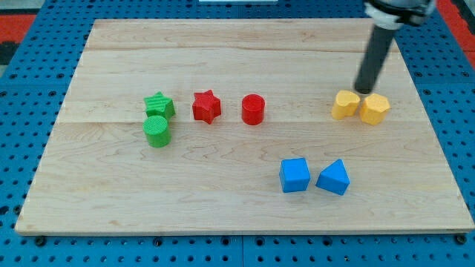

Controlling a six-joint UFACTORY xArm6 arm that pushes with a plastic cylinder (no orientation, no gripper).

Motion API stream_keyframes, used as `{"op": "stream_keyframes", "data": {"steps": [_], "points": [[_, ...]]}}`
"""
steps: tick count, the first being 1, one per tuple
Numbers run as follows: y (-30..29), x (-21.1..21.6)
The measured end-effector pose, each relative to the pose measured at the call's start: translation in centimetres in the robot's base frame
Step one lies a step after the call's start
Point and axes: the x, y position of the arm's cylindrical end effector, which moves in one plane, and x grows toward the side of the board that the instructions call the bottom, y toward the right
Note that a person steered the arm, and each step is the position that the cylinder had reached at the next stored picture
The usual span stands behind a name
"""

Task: Push the yellow hexagon vertically above the blue cube

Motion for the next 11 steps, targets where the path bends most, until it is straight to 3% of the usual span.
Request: {"op": "stream_keyframes", "data": {"steps": [1,3,4,5,6,7,8,11], "points": [[2.6,2.5],[-7.4,2.5],[-6.4,2.9],[-1.4,3.5],[-6.2,3.8],[-6.2,4.2],[-1.7,6.2],[-14.2,8.0]]}}
